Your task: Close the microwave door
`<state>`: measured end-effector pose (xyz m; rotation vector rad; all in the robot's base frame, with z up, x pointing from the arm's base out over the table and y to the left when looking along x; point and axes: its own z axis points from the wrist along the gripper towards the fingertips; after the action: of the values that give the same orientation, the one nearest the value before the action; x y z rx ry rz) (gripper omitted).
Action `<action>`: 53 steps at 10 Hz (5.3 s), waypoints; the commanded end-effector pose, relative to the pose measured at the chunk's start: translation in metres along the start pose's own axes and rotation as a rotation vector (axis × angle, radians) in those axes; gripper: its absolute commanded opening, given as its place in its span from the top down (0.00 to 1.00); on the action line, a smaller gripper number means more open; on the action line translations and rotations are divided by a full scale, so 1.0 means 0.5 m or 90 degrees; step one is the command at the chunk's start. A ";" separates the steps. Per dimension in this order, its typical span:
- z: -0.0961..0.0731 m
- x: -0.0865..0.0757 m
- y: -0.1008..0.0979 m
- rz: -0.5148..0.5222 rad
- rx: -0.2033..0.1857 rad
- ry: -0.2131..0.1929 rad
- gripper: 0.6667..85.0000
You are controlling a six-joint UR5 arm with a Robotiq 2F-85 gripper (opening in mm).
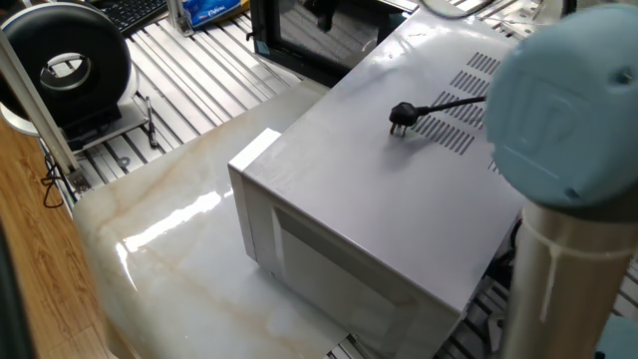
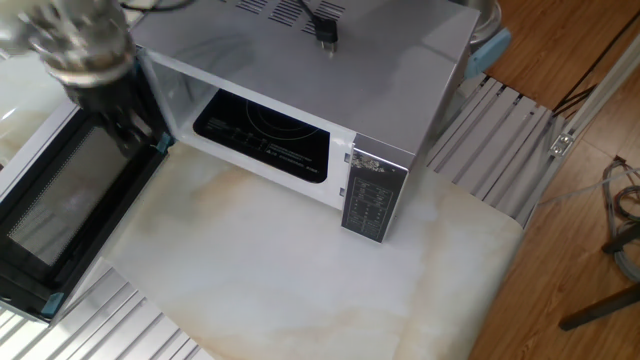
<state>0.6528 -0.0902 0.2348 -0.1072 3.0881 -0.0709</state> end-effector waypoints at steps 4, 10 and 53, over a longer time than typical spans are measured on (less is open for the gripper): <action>-0.084 0.007 -0.111 -0.065 -0.002 0.036 1.00; -0.097 0.004 -0.171 -0.114 0.032 0.039 1.00; -0.054 -0.011 0.025 -0.065 -0.034 0.006 1.00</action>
<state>0.6605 -0.0894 0.2574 -0.3213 3.0820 0.0087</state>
